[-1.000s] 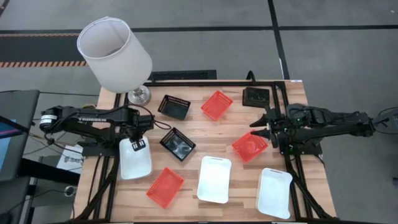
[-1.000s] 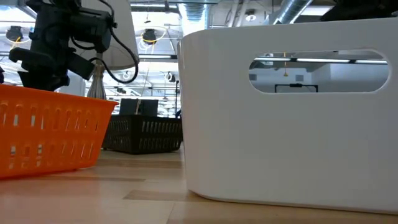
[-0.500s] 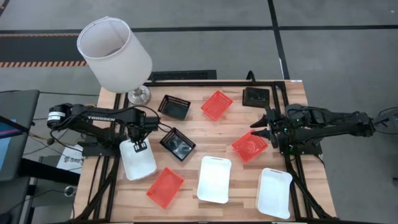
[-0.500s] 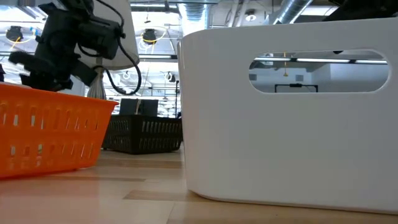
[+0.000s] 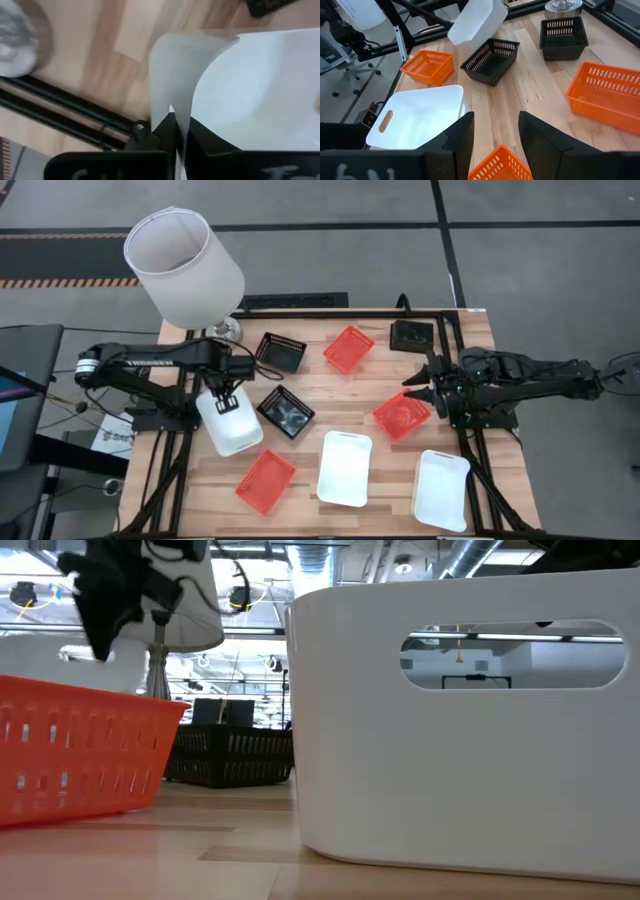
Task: Stack baskets by color
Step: Stack the left white bin on the left white bin
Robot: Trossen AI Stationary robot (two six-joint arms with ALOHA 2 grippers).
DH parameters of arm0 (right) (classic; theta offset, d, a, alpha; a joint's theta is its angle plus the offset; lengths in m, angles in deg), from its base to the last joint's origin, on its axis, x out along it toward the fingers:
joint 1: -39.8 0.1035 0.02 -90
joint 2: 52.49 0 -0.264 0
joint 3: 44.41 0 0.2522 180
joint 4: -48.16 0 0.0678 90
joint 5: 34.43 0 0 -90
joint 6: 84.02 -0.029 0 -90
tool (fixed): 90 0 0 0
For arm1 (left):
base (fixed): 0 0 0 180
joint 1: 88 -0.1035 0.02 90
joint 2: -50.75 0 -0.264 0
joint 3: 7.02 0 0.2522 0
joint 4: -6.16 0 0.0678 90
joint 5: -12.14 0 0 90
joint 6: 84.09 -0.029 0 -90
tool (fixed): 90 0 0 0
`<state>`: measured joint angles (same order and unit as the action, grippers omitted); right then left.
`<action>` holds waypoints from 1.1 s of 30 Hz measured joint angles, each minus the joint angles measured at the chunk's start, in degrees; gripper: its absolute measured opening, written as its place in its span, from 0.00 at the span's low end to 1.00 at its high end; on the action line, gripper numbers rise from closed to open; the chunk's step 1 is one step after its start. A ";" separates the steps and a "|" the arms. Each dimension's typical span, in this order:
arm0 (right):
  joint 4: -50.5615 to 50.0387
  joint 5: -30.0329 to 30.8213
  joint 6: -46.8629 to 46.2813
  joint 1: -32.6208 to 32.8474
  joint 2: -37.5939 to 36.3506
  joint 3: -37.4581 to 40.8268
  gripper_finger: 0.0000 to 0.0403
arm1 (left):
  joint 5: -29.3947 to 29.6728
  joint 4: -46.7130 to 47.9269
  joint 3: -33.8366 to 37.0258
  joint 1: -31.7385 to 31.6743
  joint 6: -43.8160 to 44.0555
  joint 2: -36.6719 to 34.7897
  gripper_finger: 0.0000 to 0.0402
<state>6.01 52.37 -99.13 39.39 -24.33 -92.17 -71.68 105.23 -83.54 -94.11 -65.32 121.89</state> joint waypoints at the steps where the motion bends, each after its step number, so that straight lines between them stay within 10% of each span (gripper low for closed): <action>1: 0.02 0.00 0.02 0.00 0.00 0.00 0.44 | 0.39 1.11 -1.54 0.00 0.00 0.01 0.00; 23: 0.09 0.15 0.20 0.00 0.00 0.00 0.43 | -3.61 -7.95 -26.04 5.42 0.15 1.36 0.00; 33: 0.14 0.24 0.13 -0.02 0.00 0.00 0.42 | -5.61 -11.48 -37.94 12.18 -8.54 18.87 0.00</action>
<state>6.15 52.61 -99.00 39.37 -24.33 -92.17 -77.29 93.76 -121.48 -81.93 -73.86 140.76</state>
